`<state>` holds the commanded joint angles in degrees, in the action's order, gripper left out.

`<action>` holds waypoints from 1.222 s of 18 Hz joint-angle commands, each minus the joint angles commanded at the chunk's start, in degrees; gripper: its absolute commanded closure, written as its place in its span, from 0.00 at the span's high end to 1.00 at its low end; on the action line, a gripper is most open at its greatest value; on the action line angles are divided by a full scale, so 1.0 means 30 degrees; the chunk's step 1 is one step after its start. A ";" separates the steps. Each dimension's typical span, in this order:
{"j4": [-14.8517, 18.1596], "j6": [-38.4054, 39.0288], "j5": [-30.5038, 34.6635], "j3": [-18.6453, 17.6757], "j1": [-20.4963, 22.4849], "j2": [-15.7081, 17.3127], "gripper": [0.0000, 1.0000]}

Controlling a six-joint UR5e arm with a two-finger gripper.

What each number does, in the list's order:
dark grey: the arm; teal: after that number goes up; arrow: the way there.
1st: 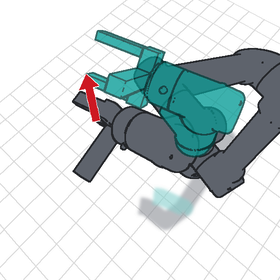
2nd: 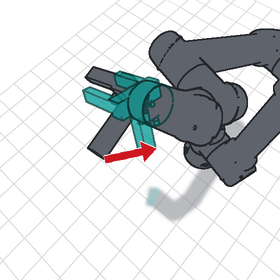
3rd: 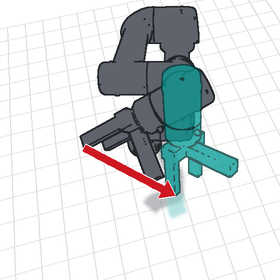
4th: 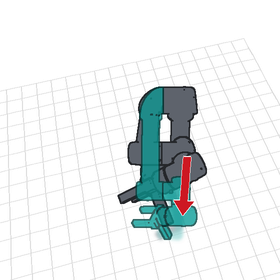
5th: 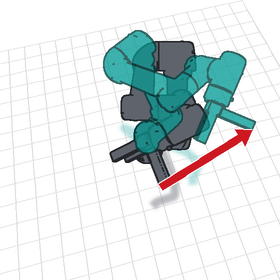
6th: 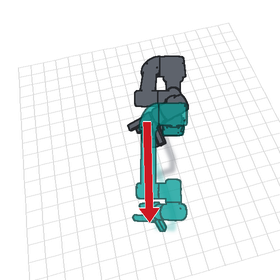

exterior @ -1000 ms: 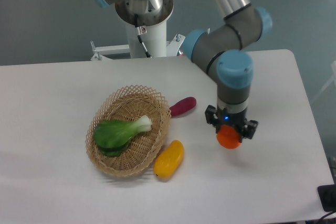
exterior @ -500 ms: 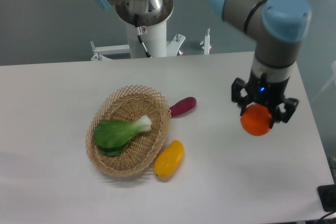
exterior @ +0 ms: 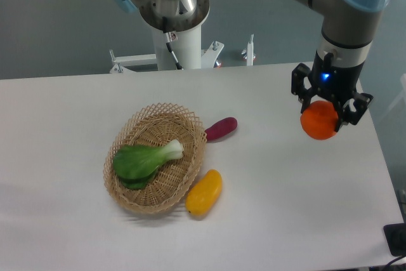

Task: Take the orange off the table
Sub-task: 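Hold the orange raised above the table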

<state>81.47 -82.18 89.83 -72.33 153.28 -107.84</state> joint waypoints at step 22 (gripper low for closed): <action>-0.0117 0.0205 -0.0703 -0.0029 0.0498 0.0234 0.63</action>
<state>81.12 -81.56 87.71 -72.42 154.78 -107.14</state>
